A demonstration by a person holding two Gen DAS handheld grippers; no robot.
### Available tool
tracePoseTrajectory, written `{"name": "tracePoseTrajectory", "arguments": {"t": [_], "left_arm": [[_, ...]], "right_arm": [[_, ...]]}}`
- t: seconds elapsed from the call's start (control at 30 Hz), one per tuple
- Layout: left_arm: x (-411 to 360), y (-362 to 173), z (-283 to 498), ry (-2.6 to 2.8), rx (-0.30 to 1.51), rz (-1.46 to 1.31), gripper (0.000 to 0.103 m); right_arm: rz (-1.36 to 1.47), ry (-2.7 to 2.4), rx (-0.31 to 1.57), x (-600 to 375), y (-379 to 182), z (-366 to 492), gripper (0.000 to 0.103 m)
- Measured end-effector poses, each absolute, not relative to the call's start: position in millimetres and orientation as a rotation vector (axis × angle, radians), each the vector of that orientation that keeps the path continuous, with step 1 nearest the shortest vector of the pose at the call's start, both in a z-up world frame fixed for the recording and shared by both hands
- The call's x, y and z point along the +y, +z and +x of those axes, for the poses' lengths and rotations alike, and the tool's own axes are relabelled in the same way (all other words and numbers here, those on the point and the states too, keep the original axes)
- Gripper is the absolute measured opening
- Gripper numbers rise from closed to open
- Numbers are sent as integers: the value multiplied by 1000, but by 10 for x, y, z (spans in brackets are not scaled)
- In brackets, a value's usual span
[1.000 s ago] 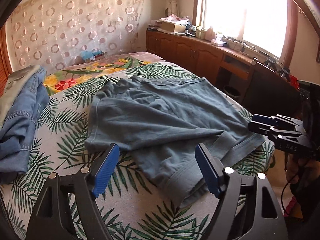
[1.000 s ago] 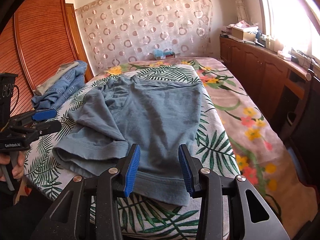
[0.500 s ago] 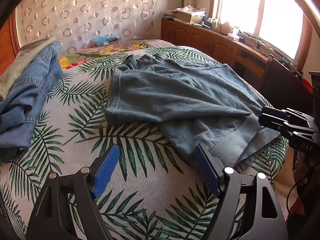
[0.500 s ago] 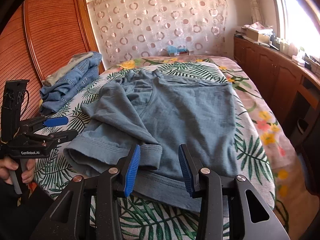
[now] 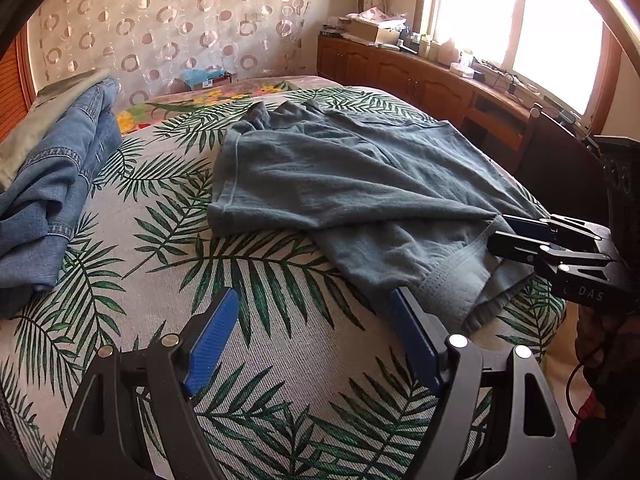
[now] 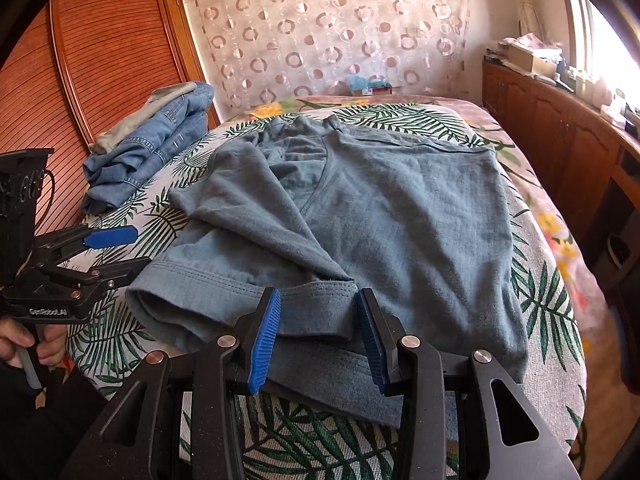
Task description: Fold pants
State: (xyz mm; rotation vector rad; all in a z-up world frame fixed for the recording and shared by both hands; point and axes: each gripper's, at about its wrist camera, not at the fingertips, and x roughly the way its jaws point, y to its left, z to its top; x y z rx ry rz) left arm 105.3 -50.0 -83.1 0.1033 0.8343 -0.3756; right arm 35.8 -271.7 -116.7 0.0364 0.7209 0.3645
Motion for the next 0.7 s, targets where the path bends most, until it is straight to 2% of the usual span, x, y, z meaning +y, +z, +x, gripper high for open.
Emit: {"name": "tracePoseTrajectory", "arguments": {"t": [0.43, 0.6, 0.7], "left_arm": [[-562, -697, 886, -443, 799, 88, 79], [-633, -753, 879, -461, 820, 105, 79], [-662, -728, 849, -469, 813, 113, 79]], "right_arm": [[41, 363, 720, -2625, -1186, 349, 38], [49, 362, 698, -2651, -1167, 319, 11], [55, 351, 672, -2665, -1114, 272, 8]]}}
